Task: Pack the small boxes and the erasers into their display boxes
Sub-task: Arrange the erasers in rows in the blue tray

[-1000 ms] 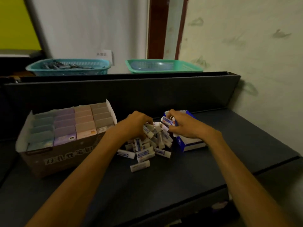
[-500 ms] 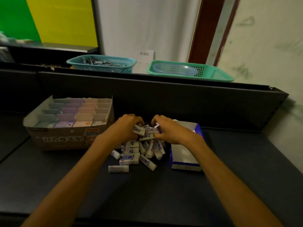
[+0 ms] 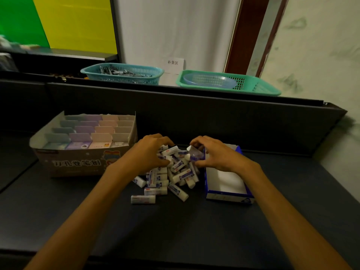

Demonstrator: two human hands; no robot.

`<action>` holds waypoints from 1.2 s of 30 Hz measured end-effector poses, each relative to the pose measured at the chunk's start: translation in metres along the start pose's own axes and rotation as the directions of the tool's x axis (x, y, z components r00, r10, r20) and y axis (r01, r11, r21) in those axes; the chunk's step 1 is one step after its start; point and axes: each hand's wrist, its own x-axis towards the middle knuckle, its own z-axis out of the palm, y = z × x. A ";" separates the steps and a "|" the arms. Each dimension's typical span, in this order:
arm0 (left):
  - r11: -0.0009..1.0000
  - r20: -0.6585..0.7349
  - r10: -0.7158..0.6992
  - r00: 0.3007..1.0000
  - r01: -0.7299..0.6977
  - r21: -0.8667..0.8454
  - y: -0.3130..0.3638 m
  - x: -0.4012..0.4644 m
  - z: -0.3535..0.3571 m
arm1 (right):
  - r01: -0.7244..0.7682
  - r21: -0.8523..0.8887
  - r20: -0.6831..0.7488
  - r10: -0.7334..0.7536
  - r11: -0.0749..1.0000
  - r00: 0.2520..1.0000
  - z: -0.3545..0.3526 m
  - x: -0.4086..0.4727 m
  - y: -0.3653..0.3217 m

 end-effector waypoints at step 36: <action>0.990 -0.045 0.076 0.996 -0.081 -0.119 0.015 0.002 -0.007 | 0.065 0.247 -0.236 -0.005 0.967 0.972 0.009 -0.015 -0.001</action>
